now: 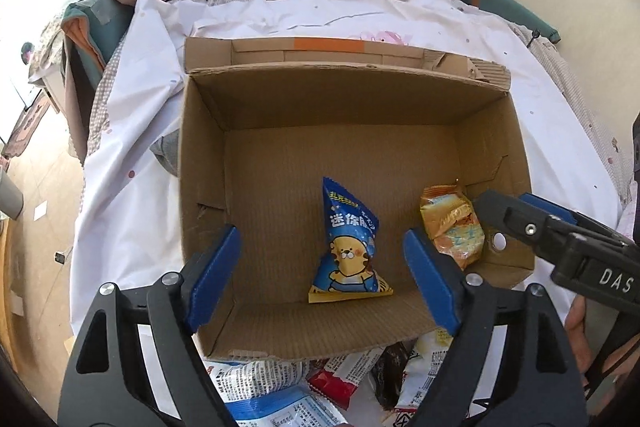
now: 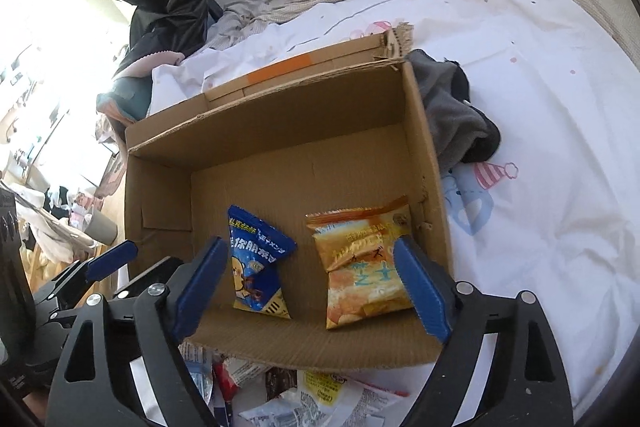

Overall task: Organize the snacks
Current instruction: 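Carry both bags into the box and open both tools to drop them, then grasp the white-blue bag with left tool while right tool grasps white-red bag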

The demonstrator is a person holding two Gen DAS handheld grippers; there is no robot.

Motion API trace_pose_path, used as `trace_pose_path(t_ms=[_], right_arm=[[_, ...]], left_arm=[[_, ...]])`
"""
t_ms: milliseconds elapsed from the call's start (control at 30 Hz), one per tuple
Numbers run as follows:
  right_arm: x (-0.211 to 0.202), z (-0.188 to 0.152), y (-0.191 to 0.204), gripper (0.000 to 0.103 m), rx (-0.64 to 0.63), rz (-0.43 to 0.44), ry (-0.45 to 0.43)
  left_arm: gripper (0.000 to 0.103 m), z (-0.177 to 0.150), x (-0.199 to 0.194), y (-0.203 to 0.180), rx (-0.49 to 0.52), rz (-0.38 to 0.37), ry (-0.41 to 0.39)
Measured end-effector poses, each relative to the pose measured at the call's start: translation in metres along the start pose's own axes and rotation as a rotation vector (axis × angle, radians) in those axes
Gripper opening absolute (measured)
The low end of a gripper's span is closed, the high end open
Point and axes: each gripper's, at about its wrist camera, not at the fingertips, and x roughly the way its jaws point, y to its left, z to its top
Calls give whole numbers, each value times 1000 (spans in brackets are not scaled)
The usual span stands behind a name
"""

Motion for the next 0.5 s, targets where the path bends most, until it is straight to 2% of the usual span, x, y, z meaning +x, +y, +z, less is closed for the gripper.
trace_pose_path(t_ms=[233,367,500], right_arm=[[-18,-9,-5,89,23,5,16],[-47,-12,6,88,-59,-15,-77],[-58,-25,4,88,-56,3,-70]], left_arm=[[81,-5,-20,7,-11,-4,-27],[81,-9,-36,10,-5,26,-72],[81,-15,-53,15,-8,37,-110]])
